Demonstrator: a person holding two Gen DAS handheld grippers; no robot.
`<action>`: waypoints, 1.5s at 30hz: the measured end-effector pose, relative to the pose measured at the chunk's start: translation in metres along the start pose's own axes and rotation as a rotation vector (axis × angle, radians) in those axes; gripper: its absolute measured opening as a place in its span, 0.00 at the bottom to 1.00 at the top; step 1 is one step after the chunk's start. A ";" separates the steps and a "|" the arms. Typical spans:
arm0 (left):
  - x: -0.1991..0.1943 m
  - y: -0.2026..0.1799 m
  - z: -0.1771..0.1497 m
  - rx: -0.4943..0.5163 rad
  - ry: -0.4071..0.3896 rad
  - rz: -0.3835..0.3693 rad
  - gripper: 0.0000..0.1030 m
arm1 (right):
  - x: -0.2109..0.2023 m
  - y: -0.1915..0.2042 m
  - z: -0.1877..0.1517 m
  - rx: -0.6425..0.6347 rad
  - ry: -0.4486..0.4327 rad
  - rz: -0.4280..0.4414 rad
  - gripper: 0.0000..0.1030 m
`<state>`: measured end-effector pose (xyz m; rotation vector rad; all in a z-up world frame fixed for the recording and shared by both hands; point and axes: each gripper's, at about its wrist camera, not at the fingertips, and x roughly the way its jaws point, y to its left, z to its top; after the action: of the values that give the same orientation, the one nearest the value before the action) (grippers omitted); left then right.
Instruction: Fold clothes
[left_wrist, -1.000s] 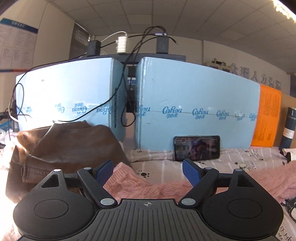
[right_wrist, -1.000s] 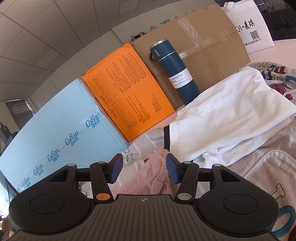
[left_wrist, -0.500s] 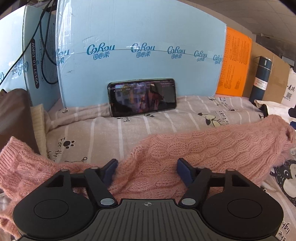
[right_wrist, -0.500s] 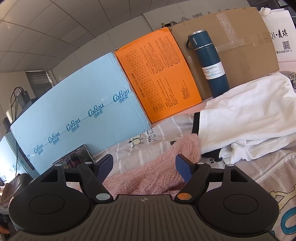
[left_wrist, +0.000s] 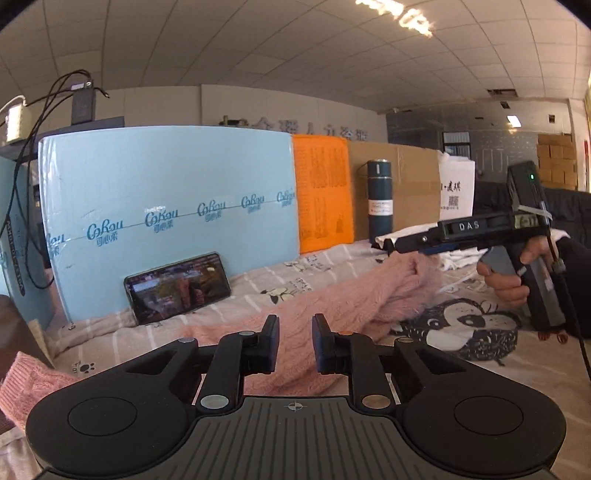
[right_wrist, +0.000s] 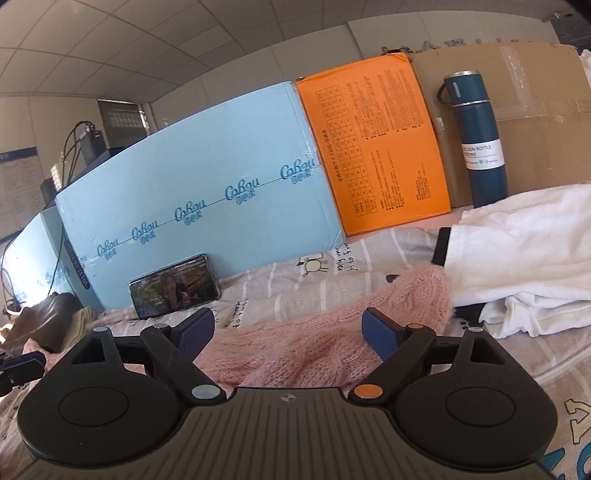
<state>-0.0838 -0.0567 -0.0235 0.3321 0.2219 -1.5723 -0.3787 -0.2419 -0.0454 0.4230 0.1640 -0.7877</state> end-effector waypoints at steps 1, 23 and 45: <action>-0.001 -0.004 -0.002 0.021 0.003 -0.006 0.21 | 0.001 0.009 0.000 -0.057 0.012 0.028 0.90; 0.052 0.057 -0.005 -0.256 0.176 0.123 0.76 | 0.111 0.033 0.011 -0.238 0.354 0.224 0.76; -0.029 -0.005 -0.014 -0.116 0.017 0.053 0.18 | -0.059 0.059 -0.017 -0.344 0.055 0.260 0.01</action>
<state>-0.0880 -0.0248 -0.0266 0.2585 0.3138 -1.4977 -0.3773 -0.1587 -0.0251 0.1357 0.2844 -0.4797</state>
